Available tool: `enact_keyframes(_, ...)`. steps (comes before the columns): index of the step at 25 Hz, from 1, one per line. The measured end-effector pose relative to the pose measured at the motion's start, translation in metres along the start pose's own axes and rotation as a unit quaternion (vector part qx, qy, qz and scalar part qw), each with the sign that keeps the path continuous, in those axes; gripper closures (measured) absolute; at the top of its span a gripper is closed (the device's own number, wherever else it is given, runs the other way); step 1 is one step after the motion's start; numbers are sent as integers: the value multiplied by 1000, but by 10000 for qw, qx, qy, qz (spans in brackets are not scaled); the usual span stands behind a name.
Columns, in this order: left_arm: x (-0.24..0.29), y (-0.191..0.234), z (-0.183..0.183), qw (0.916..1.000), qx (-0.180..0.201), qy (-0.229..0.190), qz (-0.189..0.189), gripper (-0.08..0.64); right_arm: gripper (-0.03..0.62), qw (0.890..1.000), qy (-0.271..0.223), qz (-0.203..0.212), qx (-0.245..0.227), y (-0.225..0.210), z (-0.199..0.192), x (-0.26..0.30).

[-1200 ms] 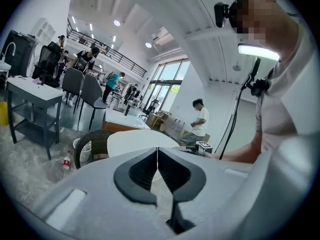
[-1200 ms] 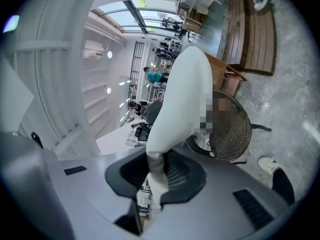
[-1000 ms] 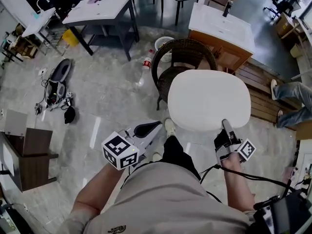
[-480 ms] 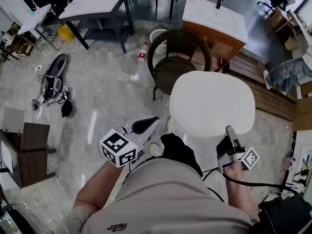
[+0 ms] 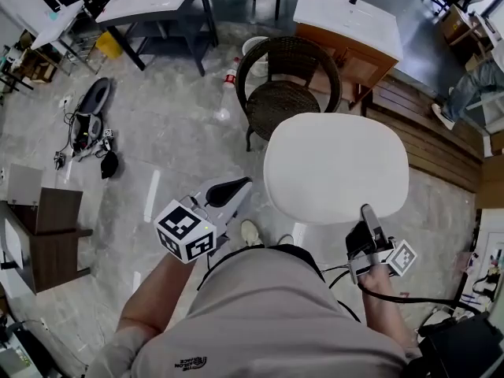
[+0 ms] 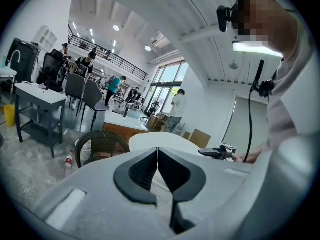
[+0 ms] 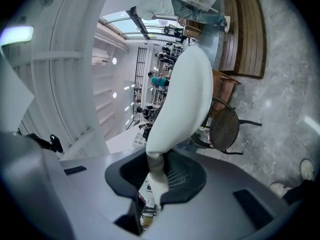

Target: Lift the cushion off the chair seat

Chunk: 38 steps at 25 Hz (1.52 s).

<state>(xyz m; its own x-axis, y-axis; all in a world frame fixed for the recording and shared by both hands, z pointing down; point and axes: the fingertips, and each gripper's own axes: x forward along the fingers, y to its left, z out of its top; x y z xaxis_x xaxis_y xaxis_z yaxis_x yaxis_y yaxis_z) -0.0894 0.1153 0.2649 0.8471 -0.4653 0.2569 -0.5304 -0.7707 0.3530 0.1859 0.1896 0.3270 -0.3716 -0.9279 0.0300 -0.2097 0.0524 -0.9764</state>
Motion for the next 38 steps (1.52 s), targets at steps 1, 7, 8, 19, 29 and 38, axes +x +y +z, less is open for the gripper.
enact_keyframes(1,3,-4,1,10000,-14,-14,21,552,522,10000,31,22,5,1,1,-4)
enact_keyframes(7,23,-37,4,10000,-1,-61,20,552,520,9993,338,73,-102,4,7,-35)
enact_keyframes(8,26,-41,5,10000,-17,-79,30,552,520,9992,376,51,-112,4,9,-40)
enact_keyframes(19,31,-77,-5,9999,-107,-31,125,552,518,9983,569,-18,-88,-9,11,-89)
enact_keyframes(29,44,-98,-8,10000,-22,20,95,552,518,9980,625,37,5,-17,6,-110)
enact_keyframes(38,46,-112,-12,9999,26,38,95,552,518,9976,684,142,16,-18,5,-113)
